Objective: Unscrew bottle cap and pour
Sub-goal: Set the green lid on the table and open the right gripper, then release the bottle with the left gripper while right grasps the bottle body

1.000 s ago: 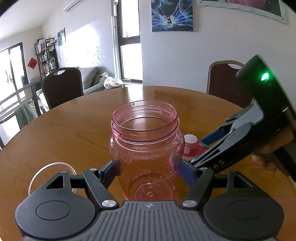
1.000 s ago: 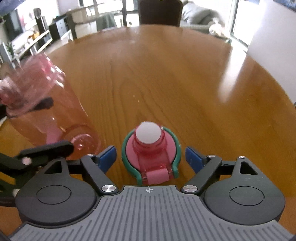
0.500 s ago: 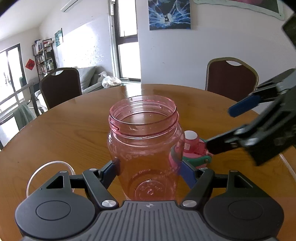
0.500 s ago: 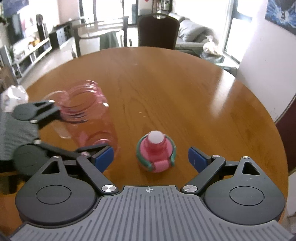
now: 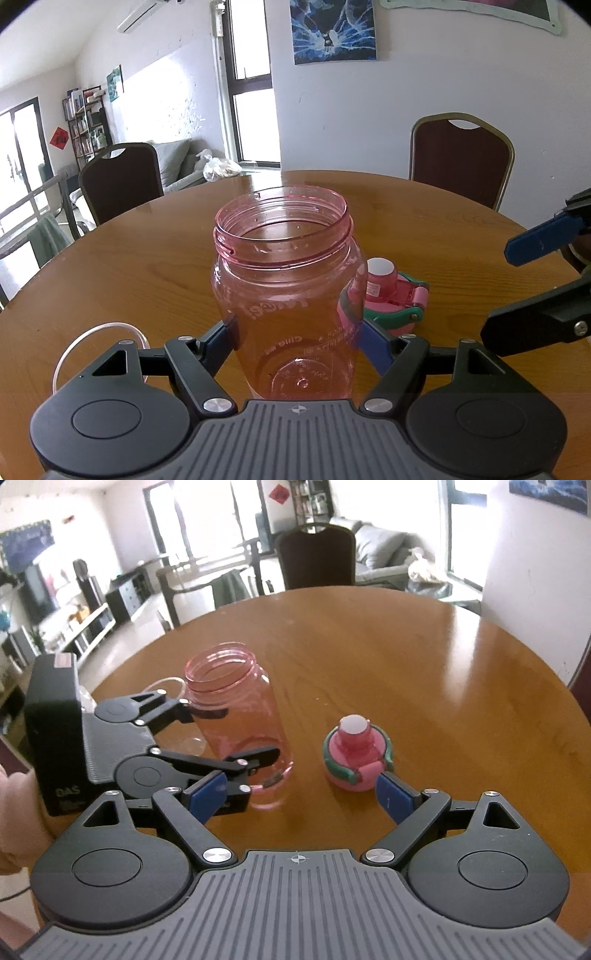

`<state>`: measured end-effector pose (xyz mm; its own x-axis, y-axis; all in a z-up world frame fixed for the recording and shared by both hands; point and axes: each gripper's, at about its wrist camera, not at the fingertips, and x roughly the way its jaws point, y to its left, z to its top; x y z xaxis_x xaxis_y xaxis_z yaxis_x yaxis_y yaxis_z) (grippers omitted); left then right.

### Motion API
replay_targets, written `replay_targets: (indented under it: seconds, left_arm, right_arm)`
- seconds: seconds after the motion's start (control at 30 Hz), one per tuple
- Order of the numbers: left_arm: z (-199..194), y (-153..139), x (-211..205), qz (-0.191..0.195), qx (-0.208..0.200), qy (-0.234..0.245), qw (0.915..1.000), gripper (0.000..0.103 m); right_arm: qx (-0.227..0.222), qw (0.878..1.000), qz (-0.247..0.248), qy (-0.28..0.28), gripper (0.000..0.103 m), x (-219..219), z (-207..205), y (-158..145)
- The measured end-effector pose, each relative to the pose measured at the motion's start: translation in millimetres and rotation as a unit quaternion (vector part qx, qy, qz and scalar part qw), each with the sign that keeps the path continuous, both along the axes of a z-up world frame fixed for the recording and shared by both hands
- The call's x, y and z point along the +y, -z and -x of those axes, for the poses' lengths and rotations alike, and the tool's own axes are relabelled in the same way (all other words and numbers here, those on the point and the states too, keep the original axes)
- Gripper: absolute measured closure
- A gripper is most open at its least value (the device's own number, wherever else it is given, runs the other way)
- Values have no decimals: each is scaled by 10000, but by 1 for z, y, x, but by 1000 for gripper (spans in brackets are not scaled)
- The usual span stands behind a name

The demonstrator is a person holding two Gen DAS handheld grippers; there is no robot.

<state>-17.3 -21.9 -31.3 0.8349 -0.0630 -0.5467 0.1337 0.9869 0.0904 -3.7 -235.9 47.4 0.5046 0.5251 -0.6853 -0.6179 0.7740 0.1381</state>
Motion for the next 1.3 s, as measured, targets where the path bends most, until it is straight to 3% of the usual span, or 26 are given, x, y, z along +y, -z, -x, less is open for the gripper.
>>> replay_targets:
  seconds: [0.17,0.43,0.53,0.93,1.3]
  left_arm:
    - [5,-1,5,14,-19,-26,10000,25]
    - [19,-9,9,301,-71,-55,9995,5]
    - [24,-14,12,473,-79,-95,9988,3]
    - [40,-31,10,558,-226,56,9982,2]
    - [61,-25,44,631,-269,-324,9971,2]
  right_arm:
    - [-33,10000,-16,39,11,2,7,-1]
    - [-151,9998,-116,89,10,4,12,-12]
    - [-214,9994,-227,141,9,4,15,-20]
    - [-409,9988,-266,-21,7,10,28,-35]
    - [-393,9988,-274,48,7,19,16,-20]
